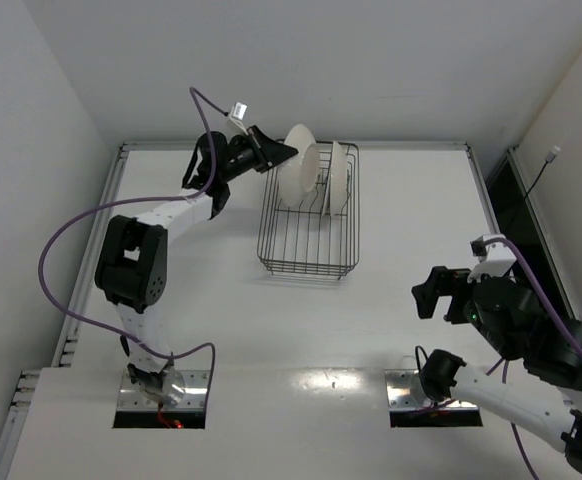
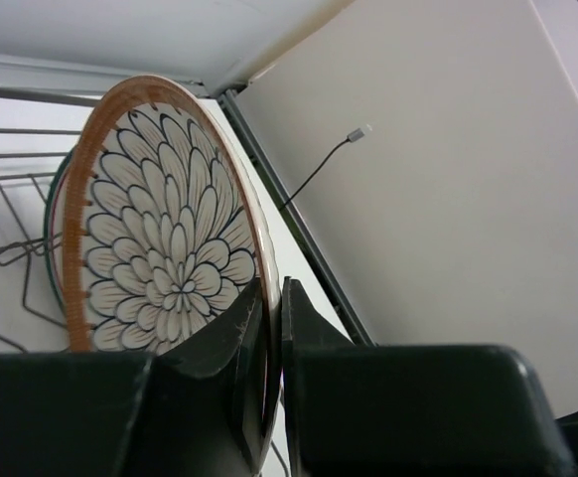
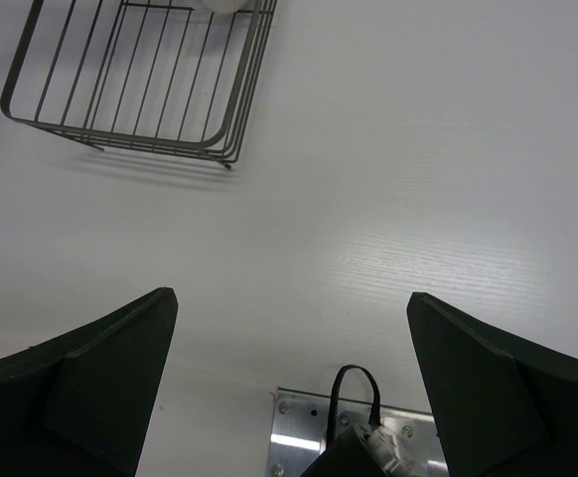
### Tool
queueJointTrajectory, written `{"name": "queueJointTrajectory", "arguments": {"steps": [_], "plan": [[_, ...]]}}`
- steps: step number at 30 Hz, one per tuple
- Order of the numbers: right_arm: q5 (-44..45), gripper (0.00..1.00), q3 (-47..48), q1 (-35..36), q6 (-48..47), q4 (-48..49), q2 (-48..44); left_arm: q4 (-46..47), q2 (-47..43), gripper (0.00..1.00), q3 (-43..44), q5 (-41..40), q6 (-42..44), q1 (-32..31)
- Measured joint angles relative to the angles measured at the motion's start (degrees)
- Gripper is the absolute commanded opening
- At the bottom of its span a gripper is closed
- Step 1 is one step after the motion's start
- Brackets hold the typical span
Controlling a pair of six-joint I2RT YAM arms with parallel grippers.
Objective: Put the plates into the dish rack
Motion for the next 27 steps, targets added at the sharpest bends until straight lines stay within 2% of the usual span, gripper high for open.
{"name": "queueJointTrajectory", "arguments": {"steps": [15,27], "plan": [[0.1,0.99,0.0,0.0,0.3,0.0,-0.9,0.7,3.3,0.00,1.2,-8.0,1.3,-2.2],[0.3,0.99,0.0,0.0,0.5,0.0,-0.9,-1.1,-0.1,0.00,1.0,-11.9,2.2,-3.7]]}}
